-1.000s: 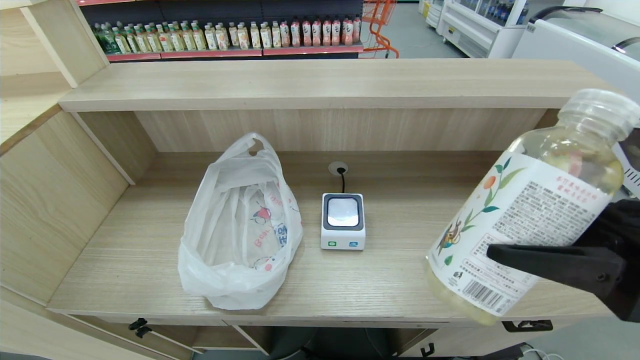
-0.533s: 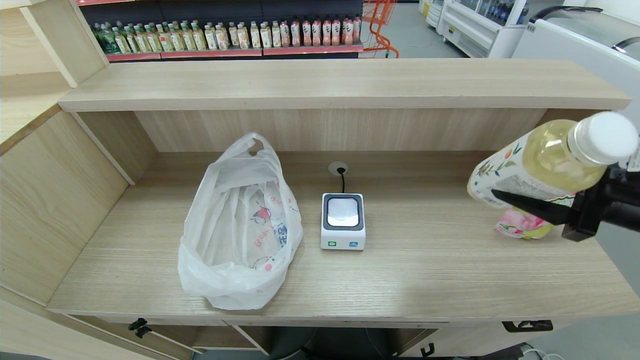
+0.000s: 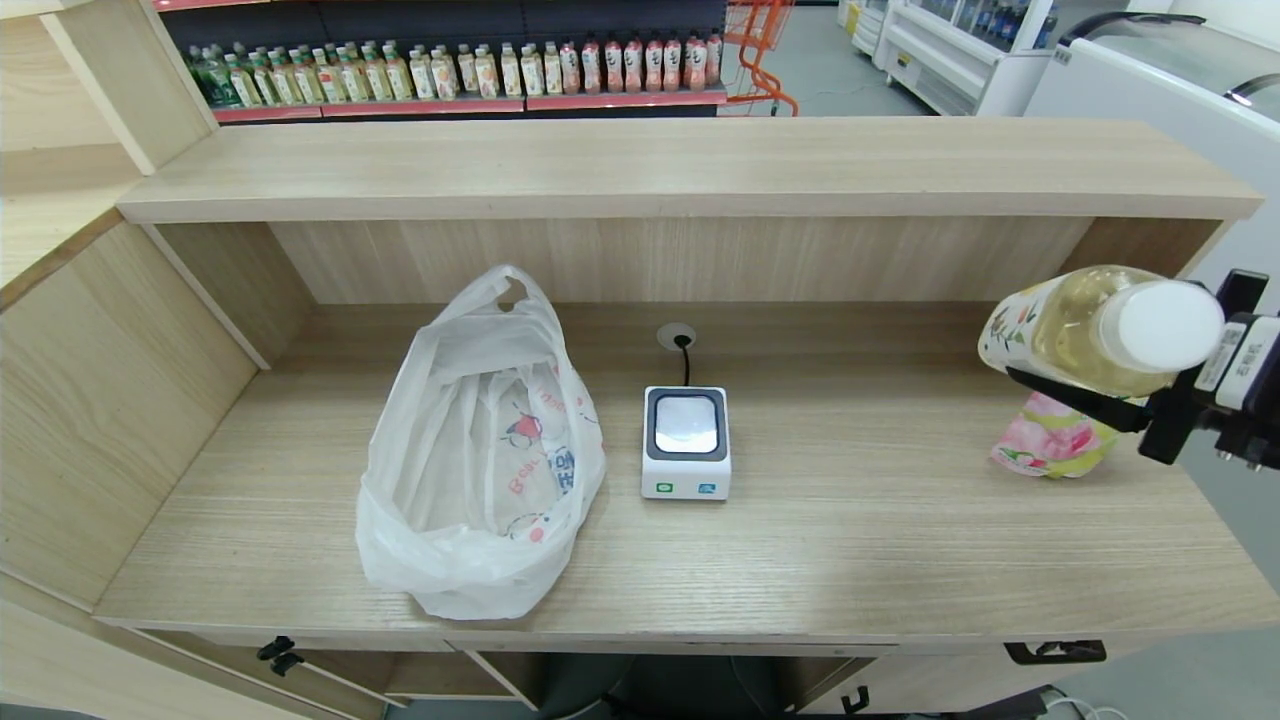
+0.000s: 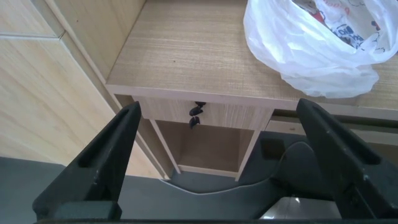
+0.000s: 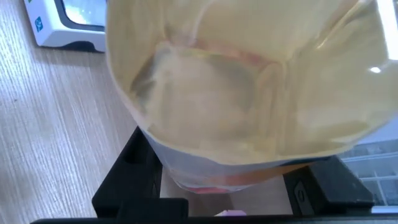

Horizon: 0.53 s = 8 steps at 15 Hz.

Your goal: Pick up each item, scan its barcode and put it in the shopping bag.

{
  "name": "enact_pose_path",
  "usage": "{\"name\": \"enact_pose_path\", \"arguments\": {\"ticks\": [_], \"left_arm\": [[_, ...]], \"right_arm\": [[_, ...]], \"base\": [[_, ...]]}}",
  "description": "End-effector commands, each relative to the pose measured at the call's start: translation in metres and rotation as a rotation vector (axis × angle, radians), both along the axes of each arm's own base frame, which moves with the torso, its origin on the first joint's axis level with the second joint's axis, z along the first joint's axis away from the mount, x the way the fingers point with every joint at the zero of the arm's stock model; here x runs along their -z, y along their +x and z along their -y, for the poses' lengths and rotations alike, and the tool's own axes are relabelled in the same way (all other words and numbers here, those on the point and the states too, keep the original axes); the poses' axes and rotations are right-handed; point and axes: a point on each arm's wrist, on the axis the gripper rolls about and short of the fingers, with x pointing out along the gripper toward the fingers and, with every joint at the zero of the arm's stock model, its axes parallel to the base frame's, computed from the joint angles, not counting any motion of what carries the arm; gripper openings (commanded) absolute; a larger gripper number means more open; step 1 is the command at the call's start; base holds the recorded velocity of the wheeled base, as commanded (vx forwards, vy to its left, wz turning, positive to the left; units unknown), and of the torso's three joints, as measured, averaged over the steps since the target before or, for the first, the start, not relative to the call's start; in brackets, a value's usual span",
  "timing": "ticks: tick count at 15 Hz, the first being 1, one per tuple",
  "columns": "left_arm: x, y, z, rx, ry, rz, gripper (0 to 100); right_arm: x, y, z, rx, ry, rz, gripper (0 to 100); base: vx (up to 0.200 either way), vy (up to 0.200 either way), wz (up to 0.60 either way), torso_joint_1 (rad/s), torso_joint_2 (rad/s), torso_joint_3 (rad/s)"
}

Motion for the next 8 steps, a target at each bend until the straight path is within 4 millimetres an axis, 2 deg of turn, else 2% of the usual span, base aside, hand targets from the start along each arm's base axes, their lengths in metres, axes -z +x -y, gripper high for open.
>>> {"name": "enact_pose_path", "arguments": {"ticks": [1, 5, 8], "left_arm": [[0.0000, 0.0001, 0.0000, -0.001, 0.001, -0.002, 100], [0.0000, 0.0001, 0.0000, -0.001, 0.001, -0.002, 100], [0.0000, 0.0001, 0.0000, 0.001, -0.002, -0.001, 100]], "right_arm": [[0.0034, -0.0045, -0.0001, -0.001, -0.002, -0.006, 0], [0.0011, -0.0071, -0.0005, -0.004, -0.005, 0.008, 0], [0.0020, -0.0058, -0.0010, -0.020, -0.001, -0.001, 0]], "base": [[0.000, 0.000, 0.00, 0.000, 0.00, 0.000], [0.000, 0.000, 0.00, 0.000, 0.00, 0.000], [0.000, 0.200, 0.00, -0.004, 0.00, -0.001]]}}
